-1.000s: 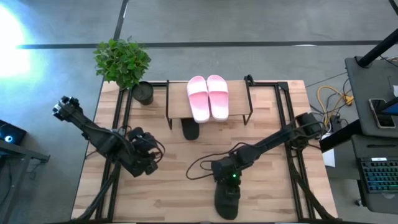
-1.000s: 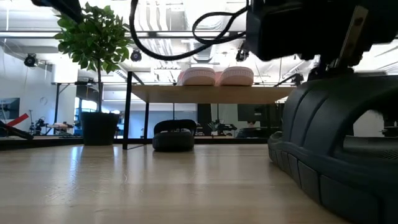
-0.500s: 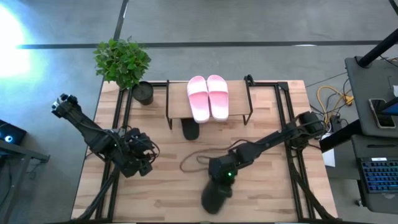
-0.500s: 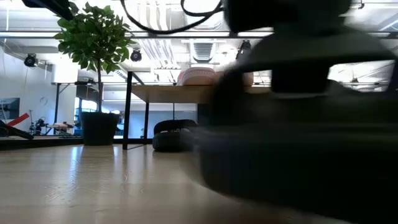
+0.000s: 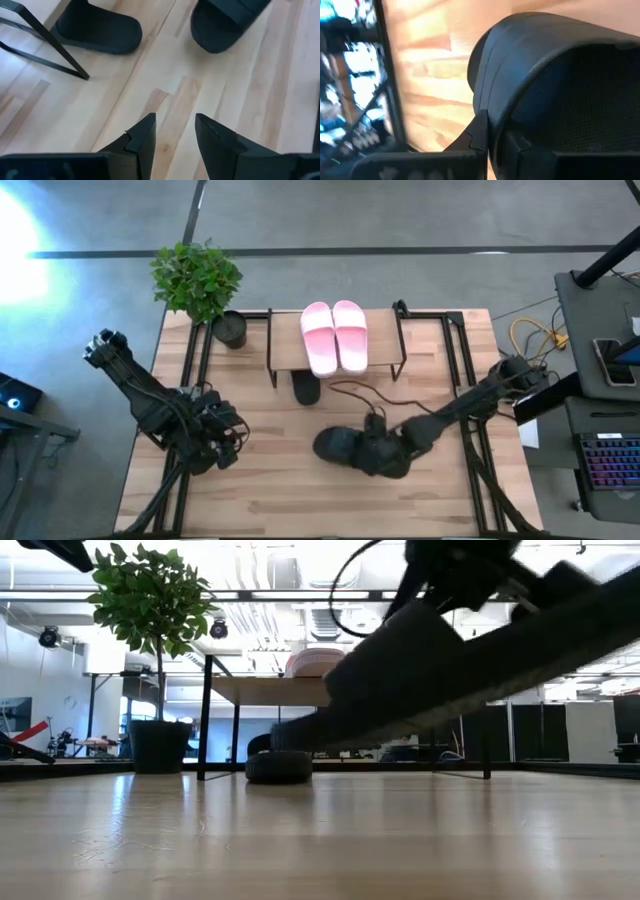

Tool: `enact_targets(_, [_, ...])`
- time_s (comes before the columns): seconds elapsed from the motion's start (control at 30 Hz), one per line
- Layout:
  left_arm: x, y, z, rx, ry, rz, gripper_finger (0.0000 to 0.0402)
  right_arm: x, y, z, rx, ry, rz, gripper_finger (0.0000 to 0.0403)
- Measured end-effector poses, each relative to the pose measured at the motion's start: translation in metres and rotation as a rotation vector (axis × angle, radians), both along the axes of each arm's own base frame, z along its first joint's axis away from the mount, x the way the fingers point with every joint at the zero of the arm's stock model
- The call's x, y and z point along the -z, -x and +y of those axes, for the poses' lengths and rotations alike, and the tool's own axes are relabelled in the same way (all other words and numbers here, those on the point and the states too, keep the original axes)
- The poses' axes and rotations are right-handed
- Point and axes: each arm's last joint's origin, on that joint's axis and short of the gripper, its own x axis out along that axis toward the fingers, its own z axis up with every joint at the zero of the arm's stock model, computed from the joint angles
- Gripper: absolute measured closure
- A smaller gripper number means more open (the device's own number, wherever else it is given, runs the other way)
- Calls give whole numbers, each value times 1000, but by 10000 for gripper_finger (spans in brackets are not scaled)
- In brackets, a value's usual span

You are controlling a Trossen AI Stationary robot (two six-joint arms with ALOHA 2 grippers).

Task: Pick and place slides into the shelf
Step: Put the black slipper under the shelf

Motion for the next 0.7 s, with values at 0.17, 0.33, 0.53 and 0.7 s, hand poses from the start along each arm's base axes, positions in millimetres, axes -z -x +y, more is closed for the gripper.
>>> enact_targets(0.17, [0, 2, 0, 6, -22, 3, 279, 24, 12, 3, 145, 16, 24, 385])
enact_targets(0.33, [0, 2, 0, 6, -30, -3, 279, 34, 18, -2, 156, 57, 56, 338])
enact_targets(0.53, [0, 2, 0, 1, -28, -4, 279, 38, 19, -2, 149, 59, 71, 245])
enact_targets(0.7, [0, 2, 0, 1, -27, -4, 279, 24, 22, 8, -71, 98, 102, 195])
